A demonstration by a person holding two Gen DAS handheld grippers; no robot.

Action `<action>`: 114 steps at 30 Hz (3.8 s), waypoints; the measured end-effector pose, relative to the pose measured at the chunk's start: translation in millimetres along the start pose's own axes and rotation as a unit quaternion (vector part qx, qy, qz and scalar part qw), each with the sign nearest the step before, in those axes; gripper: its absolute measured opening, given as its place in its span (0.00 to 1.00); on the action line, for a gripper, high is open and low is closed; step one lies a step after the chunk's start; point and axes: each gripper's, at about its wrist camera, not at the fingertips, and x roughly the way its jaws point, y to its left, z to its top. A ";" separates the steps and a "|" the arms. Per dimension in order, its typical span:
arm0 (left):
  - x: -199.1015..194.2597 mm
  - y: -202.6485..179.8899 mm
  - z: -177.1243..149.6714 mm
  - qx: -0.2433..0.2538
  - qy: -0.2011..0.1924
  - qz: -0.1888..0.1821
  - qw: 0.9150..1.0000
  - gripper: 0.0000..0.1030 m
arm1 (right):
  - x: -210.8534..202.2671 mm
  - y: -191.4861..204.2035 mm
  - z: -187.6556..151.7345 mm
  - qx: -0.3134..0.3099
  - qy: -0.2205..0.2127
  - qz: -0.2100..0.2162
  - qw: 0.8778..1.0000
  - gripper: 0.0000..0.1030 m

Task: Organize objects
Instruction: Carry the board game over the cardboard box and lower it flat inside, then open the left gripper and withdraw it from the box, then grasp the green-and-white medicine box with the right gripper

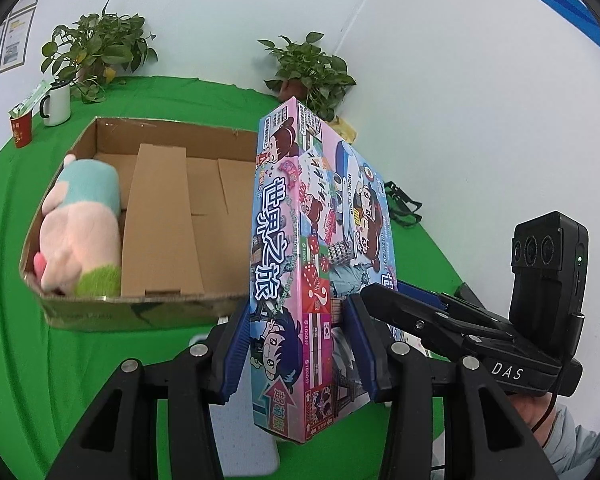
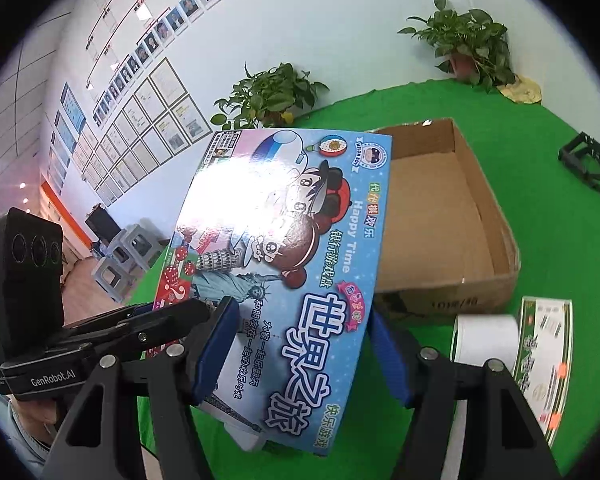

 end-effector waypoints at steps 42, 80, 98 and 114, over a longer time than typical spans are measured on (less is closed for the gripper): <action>160.5 81.5 81.0 -0.049 0.107 0.093 0.989 0.51 | 152.9 -85.9 61.9 0.076 0.158 0.073 0.982 0.62; 125.5 53.9 63.4 0.025 0.072 0.096 0.992 0.61 | 165.1 -78.6 64.3 0.019 0.178 0.034 0.983 0.66; -14.0 18.8 10.0 0.076 -0.171 0.222 0.957 1.00 | 43.6 -40.5 34.8 -0.098 -0.011 -0.164 0.981 0.99; -42.8 -6.0 -41.5 0.067 -0.200 0.226 0.951 1.00 | -9.5 -3.8 -22.7 -0.076 -0.026 -0.155 0.985 0.99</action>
